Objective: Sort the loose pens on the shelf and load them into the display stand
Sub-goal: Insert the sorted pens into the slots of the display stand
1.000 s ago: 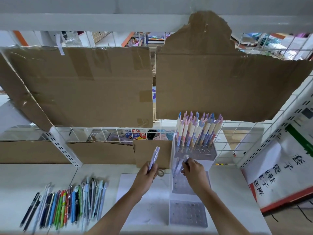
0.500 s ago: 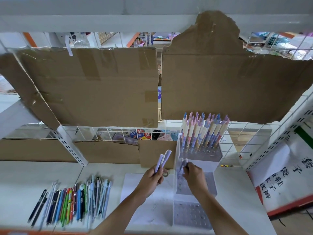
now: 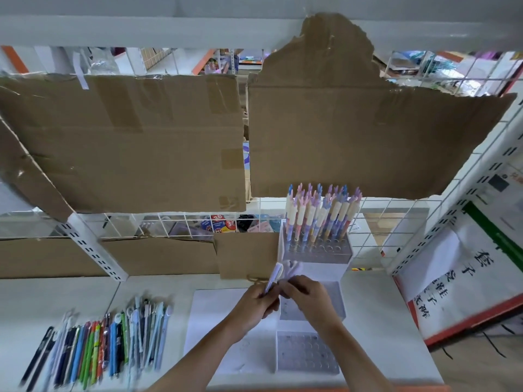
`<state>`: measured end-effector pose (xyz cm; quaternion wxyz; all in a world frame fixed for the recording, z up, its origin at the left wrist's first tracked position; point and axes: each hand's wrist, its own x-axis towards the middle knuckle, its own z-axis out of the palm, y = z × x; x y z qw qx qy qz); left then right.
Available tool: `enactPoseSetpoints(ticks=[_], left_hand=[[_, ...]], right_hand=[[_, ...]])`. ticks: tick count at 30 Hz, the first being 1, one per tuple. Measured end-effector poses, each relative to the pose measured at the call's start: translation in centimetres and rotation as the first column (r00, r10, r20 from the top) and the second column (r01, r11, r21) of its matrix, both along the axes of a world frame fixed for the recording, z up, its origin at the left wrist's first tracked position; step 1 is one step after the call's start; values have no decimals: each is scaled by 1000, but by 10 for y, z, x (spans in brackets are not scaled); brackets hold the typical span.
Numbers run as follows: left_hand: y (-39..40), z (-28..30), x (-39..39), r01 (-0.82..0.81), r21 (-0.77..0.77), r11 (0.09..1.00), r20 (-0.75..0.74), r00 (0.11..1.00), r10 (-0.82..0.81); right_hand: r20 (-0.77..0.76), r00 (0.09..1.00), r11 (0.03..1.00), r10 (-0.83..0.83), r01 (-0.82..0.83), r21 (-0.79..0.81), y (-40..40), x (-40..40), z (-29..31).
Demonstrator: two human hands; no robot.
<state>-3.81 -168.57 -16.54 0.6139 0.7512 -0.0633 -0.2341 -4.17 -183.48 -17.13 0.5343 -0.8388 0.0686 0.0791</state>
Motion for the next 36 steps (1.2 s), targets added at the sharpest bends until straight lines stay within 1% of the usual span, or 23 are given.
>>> enactPoseSetpoints(ticks=[2,3,5,7,9,11,12,15,17,20,26,31,33,36], left_hand=[[-4,-2,1,17,21,1000,-4,1000,-17],[-6,-4,2,10,27,1000,-16,1000,-9],[-5,-9,7,-67,29,997,-71,995,69],[1,-13,13,-165,64,984,-107,979,171],[9,-15,18,-218,120,968,-79,970,229],[16,-15,19,-235,168,957,-23,970,242],[18,-14,18,-233,199,952,15,972,235],[21,-13,14,-232,275,933,127,971,204],[22,-12,11,-238,265,934,156,967,203],[24,-10,7,-237,226,945,151,967,206],[25,-6,1,-196,191,962,151,974,168],[25,-5,-1,-158,170,973,162,978,130],[24,-4,-1,-150,173,973,161,979,123],[22,-4,-1,-146,181,973,164,980,116]], right_hand=[[21,1000,999,-8,9,-42,-2,-1,4],[36,999,999,-30,32,-34,-5,0,7],[78,992,995,-98,99,-6,-16,4,15],[144,981,990,-130,137,-40,-29,8,23],[218,971,978,-99,135,-159,-40,13,28],[269,962,946,-39,122,-299,-44,17,26],[277,961,933,-17,115,-341,-44,19,23],[257,966,921,23,79,-381,-38,23,11],[232,971,914,57,43,-403,-34,25,0],[212,975,905,71,27,-426,-30,28,-8],[173,985,900,19,58,-433,-25,34,-14],[8,999,928,-52,51,-369,-24,27,-30],[-17,998,934,-60,50,-355,-22,27,-34],[-9,999,923,-37,31,-384,-18,32,-36]])
